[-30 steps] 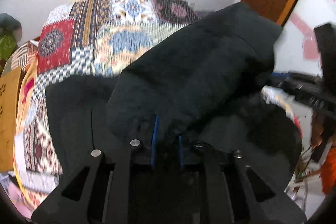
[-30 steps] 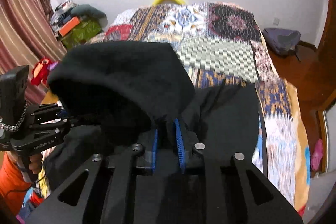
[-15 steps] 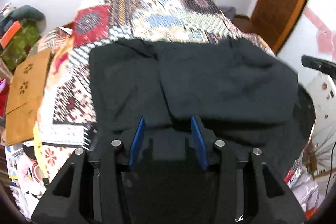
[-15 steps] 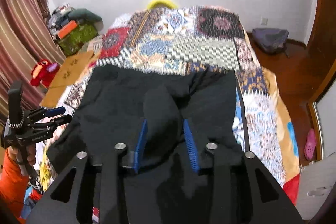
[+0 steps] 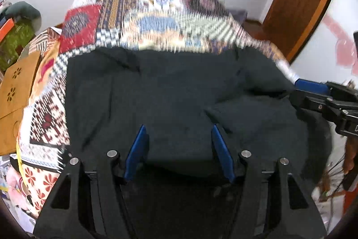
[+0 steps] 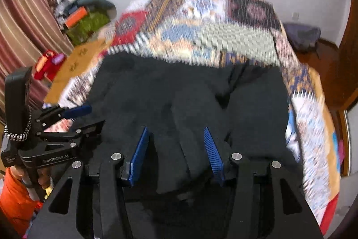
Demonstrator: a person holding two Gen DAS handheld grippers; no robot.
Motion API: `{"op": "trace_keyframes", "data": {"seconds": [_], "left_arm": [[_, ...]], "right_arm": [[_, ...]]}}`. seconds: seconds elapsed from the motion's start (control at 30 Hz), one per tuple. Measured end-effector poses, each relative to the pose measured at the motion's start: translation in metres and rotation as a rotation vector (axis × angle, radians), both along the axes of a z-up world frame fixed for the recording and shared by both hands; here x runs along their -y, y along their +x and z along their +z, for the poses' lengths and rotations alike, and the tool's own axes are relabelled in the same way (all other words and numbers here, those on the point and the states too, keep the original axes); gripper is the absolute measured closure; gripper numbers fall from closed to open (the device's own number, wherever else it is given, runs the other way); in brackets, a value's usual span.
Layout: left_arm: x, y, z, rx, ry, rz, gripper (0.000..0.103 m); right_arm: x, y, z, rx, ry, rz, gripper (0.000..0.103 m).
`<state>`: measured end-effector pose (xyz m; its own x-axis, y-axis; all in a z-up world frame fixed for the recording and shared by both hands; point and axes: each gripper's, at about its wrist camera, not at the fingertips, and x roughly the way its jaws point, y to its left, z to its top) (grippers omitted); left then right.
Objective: Fold large clothes
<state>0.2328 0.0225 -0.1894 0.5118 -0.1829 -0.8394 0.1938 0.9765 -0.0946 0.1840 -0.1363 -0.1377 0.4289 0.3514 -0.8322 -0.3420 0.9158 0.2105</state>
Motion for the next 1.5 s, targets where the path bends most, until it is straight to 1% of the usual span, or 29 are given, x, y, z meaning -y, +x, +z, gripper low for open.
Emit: {"op": "trace_keyframes", "data": {"seconds": [0.07,0.1,0.13,0.2,0.3,0.4,0.57,0.67,0.77,0.9,1.07,1.13,1.2,1.23,1.4,1.5], "left_arm": [[0.004,-0.001,-0.024,-0.033,0.034,-0.013,0.040],[0.004,-0.003,-0.032,-0.043,0.042,-0.012,0.036],[0.005,-0.005,-0.038,-0.048,0.049,-0.012,0.033],[0.003,-0.006,-0.043,-0.056,0.042,-0.012,0.032],[-0.002,-0.006,-0.038,-0.065,0.022,0.001,0.032],[-0.006,-0.008,-0.031,-0.058,0.034,0.019,0.032],[-0.025,-0.020,-0.007,0.016,0.080,0.061,0.032],[-0.046,-0.030,0.006,0.053,0.091,0.098,0.032],[-0.072,-0.038,0.016,0.071,0.092,0.141,0.032],[-0.106,-0.048,0.018,0.067,0.113,0.214,0.032],[-0.149,-0.069,0.008,0.011,0.124,0.295,0.032],[-0.166,-0.080,-0.001,-0.024,0.114,0.321,0.032],[-0.177,-0.088,-0.008,-0.050,0.085,0.327,0.032],[-0.184,-0.094,-0.014,-0.072,0.056,0.328,0.032],[-0.196,-0.111,-0.038,-0.159,-0.032,0.325,0.032],[-0.198,-0.119,-0.059,-0.220,-0.119,0.331,0.032]], "right_arm": [[0.004,-0.004,-0.014,-0.024,-0.017,0.009,0.055],[0.004,-0.008,-0.016,-0.014,-0.025,0.013,0.054],[0.004,-0.012,-0.016,0.006,-0.038,0.024,0.054],[0.002,-0.016,-0.011,0.016,-0.068,0.031,0.052],[0.003,-0.016,-0.006,0.011,-0.073,0.015,0.051],[0.009,-0.016,0.000,0.012,-0.058,-0.005,0.051],[0.027,-0.024,0.013,0.044,-0.070,-0.038,0.051],[0.045,-0.031,0.021,0.060,-0.081,-0.076,0.051],[0.065,-0.038,0.027,0.066,-0.091,-0.121,0.051],[0.092,-0.046,0.032,0.065,-0.103,-0.185,0.051],[0.123,-0.057,0.033,0.054,-0.106,-0.263,0.051],[0.132,-0.060,0.031,0.045,-0.106,-0.290,0.050],[0.142,-0.065,0.030,0.039,-0.087,-0.324,0.050],[0.147,-0.067,0.029,0.035,-0.073,-0.339,0.050],[0.157,-0.074,0.014,-0.003,-0.056,-0.375,0.050],[0.159,-0.076,0.001,-0.048,-0.036,-0.378,0.050]]}}
